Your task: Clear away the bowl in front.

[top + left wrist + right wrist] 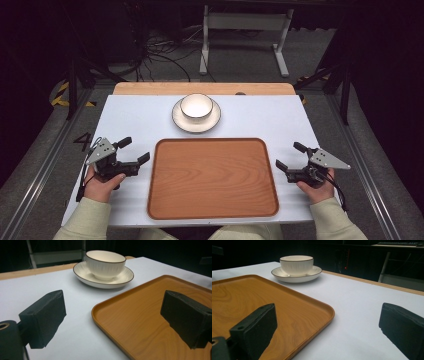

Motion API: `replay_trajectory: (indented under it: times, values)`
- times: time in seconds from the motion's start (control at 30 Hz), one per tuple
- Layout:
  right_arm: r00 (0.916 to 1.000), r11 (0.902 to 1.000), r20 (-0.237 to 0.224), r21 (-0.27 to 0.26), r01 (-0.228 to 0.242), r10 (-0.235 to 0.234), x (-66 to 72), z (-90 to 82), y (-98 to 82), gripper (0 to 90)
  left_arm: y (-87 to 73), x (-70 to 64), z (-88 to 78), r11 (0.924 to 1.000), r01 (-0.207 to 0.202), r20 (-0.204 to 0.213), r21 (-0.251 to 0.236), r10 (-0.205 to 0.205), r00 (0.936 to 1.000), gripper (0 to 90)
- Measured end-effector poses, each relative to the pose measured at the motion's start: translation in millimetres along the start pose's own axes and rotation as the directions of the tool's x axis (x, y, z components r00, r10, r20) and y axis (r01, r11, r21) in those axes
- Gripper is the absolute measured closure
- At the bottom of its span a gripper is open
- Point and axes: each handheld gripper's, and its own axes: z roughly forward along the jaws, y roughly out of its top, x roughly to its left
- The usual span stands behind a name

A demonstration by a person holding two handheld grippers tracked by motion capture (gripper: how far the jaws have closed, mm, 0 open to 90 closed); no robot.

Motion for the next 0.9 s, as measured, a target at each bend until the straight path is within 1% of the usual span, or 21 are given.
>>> replay_trajectory:
  times: [0.03, 0.13, 0.33, 0.43, 0.53, 0.67, 0.73, 0.8, 0.9]
  values:
    - [1.0000, 1.0000, 0.000, 0.002, 0.000, 0.000, 0.2, 0.5, 0.1, 1.9, 1.3, -0.8, -1.0, 1.0000, 0.004, 0.001, -0.005, -0.004, 1.0000, 7.0]
    - [1.0000, 1.0000, 0.003, 0.006, 0.002, -0.002, 0.3, 0.7, 0.3, 1.9, 4.8, -1.5, -2.7, 0.9999, -0.006, -0.004, -0.011, 0.006, 1.0000, 7.0]
    - [1.0000, 1.0000, 0.006, 0.003, -0.001, 0.001, 0.2, 0.2, 0.1, 1.9, 8.0, -2.0, -2.9, 0.9999, -0.006, -0.007, -0.009, 0.006, 1.0000, 7.3]
    - [1.0000, 1.0000, 0.007, 0.001, -0.001, 0.001, 0.3, 0.0, 0.0, 1.9, 9.8, -2.2, -2.4, 1.0000, -0.001, -0.006, 0.003, 0.001, 1.0000, 7.8]
    - [1.0000, 1.0000, 0.008, -0.005, 0.001, 0.000, 0.5, -0.4, -0.2, 1.9, 13.5, -2.7, -0.3, 0.9999, -0.005, 0.003, 0.015, 0.005, 1.0000, 8.1]
    - [0.9999, 1.0000, 0.010, -0.003, -0.003, 0.003, 0.2, -0.3, -0.2, 2.0, 20.6, -4.7, 2.3, 0.9997, -0.020, 0.013, 0.013, 0.020, 0.9997, 8.1]
    - [0.9999, 1.0000, 0.013, 0.002, -0.002, 0.002, 0.2, 0.4, 0.1, 2.2, 26.2, -5.7, 5.0, 0.9993, -0.033, 0.022, 0.015, 0.033, 0.9992, 8.1]
    - [0.9998, 1.0000, 0.020, 0.006, -0.001, 0.001, 0.8, 0.5, 0.2, 2.4, 29.2, -6.2, 8.3, 0.9990, -0.038, 0.031, 0.025, 0.037, 0.9988, 8.1]
    - [0.9997, 1.0000, 0.024, 0.004, -0.001, 0.001, 1.0, 0.5, 0.1, 2.4, 31.9, -6.2, 12.8, 0.9989, -0.041, 0.038, 0.024, 0.040, 0.9985, 8.1]
